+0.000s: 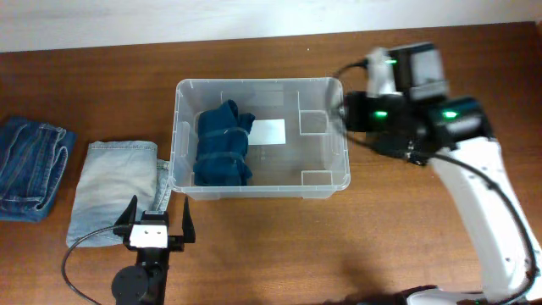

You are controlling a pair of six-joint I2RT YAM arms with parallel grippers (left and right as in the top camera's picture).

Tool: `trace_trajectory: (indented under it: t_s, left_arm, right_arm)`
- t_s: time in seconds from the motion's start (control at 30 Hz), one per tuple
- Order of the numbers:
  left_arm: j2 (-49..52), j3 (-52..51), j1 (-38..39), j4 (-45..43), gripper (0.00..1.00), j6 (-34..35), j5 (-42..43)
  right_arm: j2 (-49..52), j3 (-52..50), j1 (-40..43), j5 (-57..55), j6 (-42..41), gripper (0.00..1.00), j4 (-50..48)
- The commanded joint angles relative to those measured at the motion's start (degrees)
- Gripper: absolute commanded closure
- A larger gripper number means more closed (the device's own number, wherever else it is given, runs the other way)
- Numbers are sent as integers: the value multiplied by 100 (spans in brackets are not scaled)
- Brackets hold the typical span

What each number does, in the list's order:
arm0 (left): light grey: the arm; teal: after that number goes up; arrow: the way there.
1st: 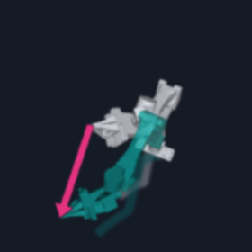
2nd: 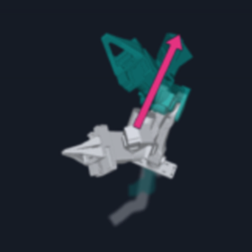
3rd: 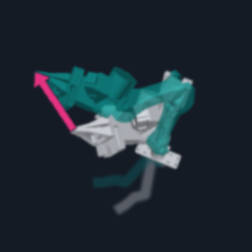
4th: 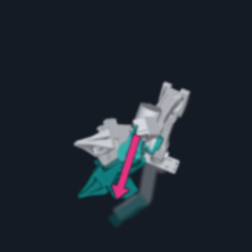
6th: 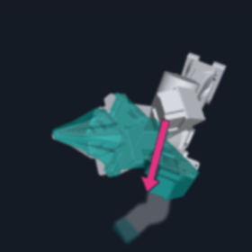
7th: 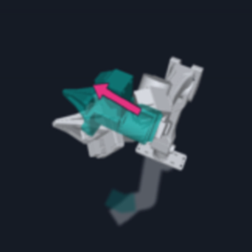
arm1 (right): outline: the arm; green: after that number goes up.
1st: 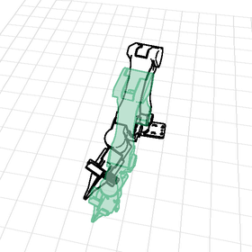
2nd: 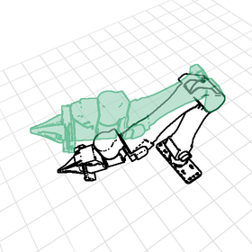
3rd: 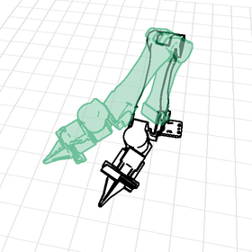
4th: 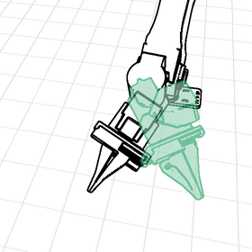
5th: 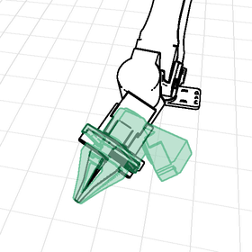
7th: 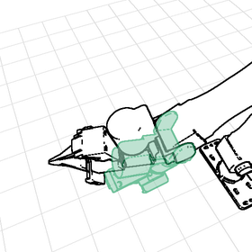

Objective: Pack container
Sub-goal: 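Open the right gripper and move it back over the black garments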

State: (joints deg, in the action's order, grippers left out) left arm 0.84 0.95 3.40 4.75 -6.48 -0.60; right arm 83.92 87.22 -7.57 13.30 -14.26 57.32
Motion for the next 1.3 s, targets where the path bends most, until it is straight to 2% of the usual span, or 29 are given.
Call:
trace_trajectory:
  t_s: [0.0, 0.23, 0.33, 0.6, 0.83, 0.97, 1.13, 1.27]
  left_arm:
    - [-50, -44, -24, -2, 1, -90, 42]
    - [-50, -44, -24, -2, 0, -90, 42]
    - [-50, -44, -24, -2, 1, -90, 42]
    - [-50, -44, -24, -2, 1, -90, 42]
    - [-50, -44, -24, -2, 1, -90, 42]
    - [-50, -44, -24, -2, 0, -90, 42]
    - [-50, -44, -24, -2, 1, -90, 42]
    - [-50, -44, -24, -2, 1, -90, 42]
  right_arm:
    - [7, 24, 756, -496, 319, 46, 352]
    - [201, 22, 2347, -492, 522, 44, 588]
    - [337, 22, 2697, -494, 686, 36, 457]
    - [1058, 22, 3012, -442, 815, 28, -120]
    - [2013, 22, 3016, 551, 1342, 25, -828]
    - [2411, 22, 3075, 625, 1405, 21, -1027]
    - [2699, 22, 3379, 1054, 1410, 20, -1145]
    - [2833, 22, 3589, 1585, 1598, 15, -1152]
